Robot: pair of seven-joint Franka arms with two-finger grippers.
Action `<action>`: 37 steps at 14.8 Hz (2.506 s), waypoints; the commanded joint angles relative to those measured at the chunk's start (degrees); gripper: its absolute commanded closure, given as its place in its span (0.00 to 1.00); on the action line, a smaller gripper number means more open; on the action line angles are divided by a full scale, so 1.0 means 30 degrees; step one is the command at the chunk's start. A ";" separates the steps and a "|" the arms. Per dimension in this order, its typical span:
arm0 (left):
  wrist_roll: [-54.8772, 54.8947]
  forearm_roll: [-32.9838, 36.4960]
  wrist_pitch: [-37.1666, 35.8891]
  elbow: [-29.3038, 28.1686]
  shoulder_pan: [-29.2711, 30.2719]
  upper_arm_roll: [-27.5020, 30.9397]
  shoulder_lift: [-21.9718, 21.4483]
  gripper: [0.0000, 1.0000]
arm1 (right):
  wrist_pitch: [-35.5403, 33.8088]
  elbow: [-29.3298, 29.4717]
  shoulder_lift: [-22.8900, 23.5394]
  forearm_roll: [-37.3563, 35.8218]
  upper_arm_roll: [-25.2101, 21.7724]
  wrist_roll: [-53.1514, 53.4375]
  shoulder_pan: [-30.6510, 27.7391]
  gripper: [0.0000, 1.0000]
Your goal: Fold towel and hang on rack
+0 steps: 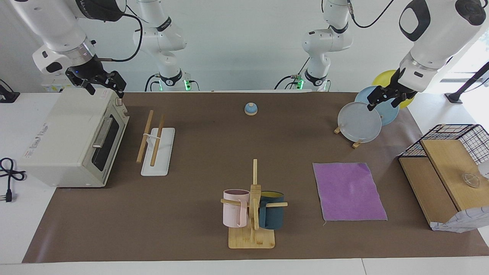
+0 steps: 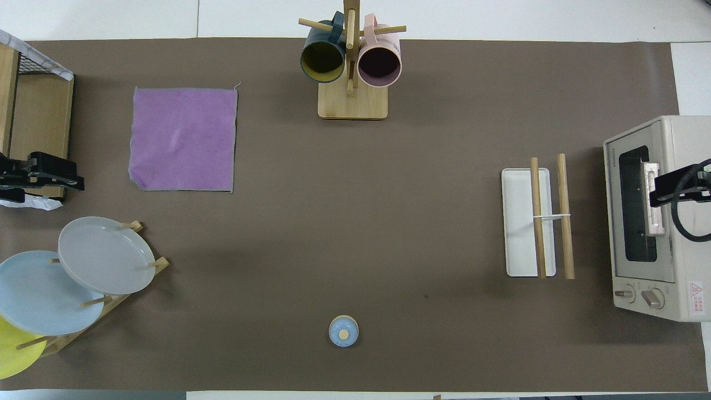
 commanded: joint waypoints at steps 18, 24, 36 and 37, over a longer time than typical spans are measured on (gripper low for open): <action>-0.0007 -0.0269 1.1154 -0.4247 0.1149 -0.0065 0.6573 0.27 | -0.0170 -0.0148 -0.0191 -0.0015 0.0122 -0.0422 -0.0192 0.00; 0.0022 -0.0298 1.1096 -0.4219 0.1266 -0.0065 0.6603 0.58 | -0.0170 -0.0177 -0.0191 -0.0044 0.0122 -0.0422 -0.0192 0.00; 0.0109 -0.0298 1.0539 -0.4043 0.1208 -0.0065 0.6603 1.00 | -0.0170 -0.0148 -0.0191 -0.0015 0.0122 -0.0393 -0.0221 0.00; 0.0255 -0.0298 1.0539 -0.4014 0.1207 -0.0065 0.6574 1.00 | -0.0170 -0.0148 -0.0191 -0.0015 0.0122 -0.0421 -0.0193 0.00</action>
